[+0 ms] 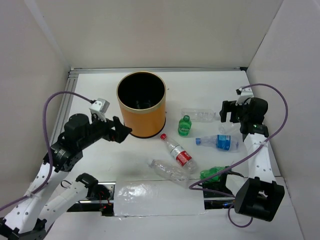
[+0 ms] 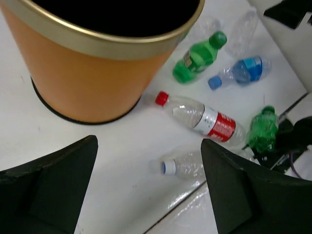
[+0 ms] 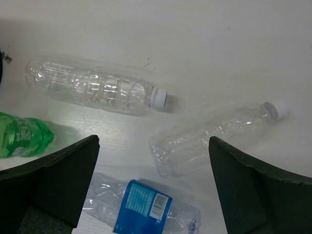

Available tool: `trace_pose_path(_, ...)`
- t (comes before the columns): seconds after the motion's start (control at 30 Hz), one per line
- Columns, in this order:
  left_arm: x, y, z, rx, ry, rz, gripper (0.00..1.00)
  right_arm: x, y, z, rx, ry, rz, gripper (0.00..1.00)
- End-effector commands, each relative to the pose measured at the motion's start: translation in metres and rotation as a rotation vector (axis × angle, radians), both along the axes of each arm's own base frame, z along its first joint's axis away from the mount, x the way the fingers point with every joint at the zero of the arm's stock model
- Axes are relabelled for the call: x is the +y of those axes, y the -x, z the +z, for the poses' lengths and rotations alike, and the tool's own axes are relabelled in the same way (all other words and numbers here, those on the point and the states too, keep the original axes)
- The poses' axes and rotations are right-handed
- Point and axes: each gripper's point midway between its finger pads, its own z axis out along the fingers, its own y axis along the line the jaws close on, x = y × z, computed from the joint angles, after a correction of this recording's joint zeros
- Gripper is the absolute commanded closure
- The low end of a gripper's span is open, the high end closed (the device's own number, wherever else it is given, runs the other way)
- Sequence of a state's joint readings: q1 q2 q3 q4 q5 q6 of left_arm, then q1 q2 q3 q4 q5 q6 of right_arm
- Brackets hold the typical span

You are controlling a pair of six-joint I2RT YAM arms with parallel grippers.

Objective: Put the plastic bottles in the bin

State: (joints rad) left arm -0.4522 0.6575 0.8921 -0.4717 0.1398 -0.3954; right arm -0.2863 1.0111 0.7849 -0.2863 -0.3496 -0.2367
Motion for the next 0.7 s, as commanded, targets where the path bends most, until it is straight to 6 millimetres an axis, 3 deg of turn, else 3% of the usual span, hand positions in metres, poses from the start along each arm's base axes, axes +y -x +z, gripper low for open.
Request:
trace_pose_path(0.0,-0.019,0.016,-0.024,0.145,0.016,-0.11,0.0,0.003,0.006,-0.004,0.017,-0.03,-0.008,0.0)
trace_pose_path(0.2,-0.042,0.013,-0.049,0.258,-0.002,-0.128,0.0,0.008,0.011,-0.008,0.034,-0.004,0.062,0.0)
trace_pose_path(0.23,-0.054,0.019,-0.042,0.251,-0.007,-0.162,0.0,0.011,0.012,-0.01,0.039,-0.006,0.082,0.0)
trace_pose_path(0.3,-0.065,0.014,-0.045,0.236,-0.066,-0.141,0.0,0.017,0.016,-0.009,0.036,-0.015,0.127,0.1)
trace_pose_path(0.33,-0.091,0.028,-0.048,0.232,-0.121,-0.224,0.0,0.019,0.016,-0.008,0.031,-0.013,0.147,0.13)
trace_pose_path(0.4,-0.107,0.033,-0.057,0.163,-0.262,-0.244,0.0,0.028,0.02,-0.006,0.031,-0.018,0.21,0.14)
trace_pose_path(0.43,-0.131,0.057,-0.067,0.134,-0.342,-0.353,0.0,0.03,0.021,-0.01,0.043,-0.022,0.229,0.14)
trace_pose_path(0.5,-0.151,0.067,-0.071,0.003,-0.437,-0.471,0.0,0.034,0.021,-0.009,0.036,-0.025,0.251,0.1)
trace_pose_path(0.6,-0.17,0.087,-0.111,-0.018,-0.557,-0.643,0.0,0.034,0.024,-0.014,0.052,-0.024,0.276,0.06)
trace_pose_path(0.67,-0.176,0.088,-0.13,-0.074,-0.614,-0.712,0.0,0.038,0.028,-0.019,0.076,-0.036,0.295,0.05)
